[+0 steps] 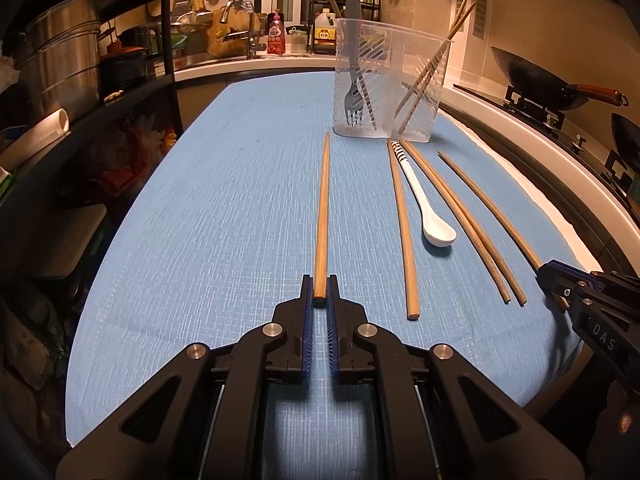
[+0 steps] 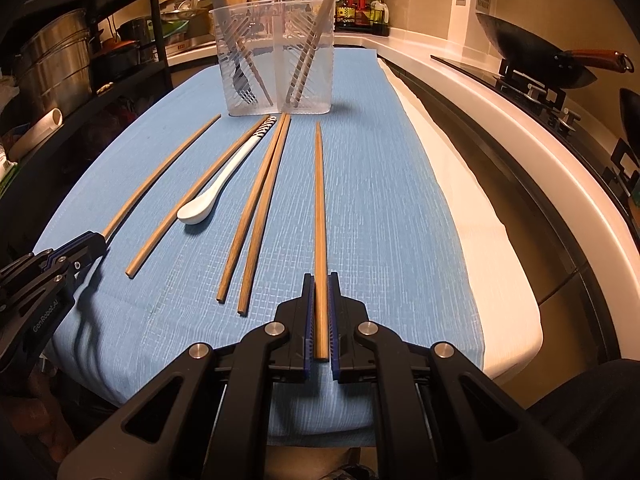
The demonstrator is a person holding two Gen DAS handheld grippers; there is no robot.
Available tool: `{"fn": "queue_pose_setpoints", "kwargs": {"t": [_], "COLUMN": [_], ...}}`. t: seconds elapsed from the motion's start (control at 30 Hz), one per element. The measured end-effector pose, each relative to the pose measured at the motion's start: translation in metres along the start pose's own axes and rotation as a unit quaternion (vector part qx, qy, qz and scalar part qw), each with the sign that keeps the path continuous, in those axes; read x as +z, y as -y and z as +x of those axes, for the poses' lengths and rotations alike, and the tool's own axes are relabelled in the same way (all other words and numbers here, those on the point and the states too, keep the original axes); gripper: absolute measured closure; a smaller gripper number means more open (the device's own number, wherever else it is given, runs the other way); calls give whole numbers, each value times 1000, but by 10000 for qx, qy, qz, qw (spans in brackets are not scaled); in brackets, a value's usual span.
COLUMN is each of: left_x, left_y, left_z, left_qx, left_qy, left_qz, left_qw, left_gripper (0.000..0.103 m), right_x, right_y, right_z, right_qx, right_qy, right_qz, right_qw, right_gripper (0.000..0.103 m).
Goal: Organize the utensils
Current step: 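Lift both chopsticks into the clear holder and open both tools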
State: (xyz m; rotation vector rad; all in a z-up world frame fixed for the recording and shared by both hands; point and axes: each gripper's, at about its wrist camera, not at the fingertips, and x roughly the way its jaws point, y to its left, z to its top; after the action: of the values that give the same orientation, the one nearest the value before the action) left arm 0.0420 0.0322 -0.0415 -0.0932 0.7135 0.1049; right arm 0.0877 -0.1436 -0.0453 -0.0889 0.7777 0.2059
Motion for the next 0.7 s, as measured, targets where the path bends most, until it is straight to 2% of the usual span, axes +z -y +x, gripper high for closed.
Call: {"fn": "queue_pose_setpoints", "kwargs": {"t": [0.27, 0.53, 0.7], "left_x": [3, 17, 40], "left_y": [2, 5, 5], "left_z": [-19, -59, -86], "left_qx": [-53, -132, -256], "left_qy": [302, 909, 1323], "left_qz": [111, 285, 286], "left_qw": [9995, 9954, 9905], "left_gripper": [96, 96, 96], "right_x": [2, 18, 40], "right_y": [1, 3, 4], "right_z": [-15, -61, -91], "right_qx": [-31, -55, -21], "right_qy": [291, 1094, 1538], "right_qz": [-42, -145, -246], "right_qw": [9996, 9939, 9878], "right_gripper": [96, 96, 96]}}
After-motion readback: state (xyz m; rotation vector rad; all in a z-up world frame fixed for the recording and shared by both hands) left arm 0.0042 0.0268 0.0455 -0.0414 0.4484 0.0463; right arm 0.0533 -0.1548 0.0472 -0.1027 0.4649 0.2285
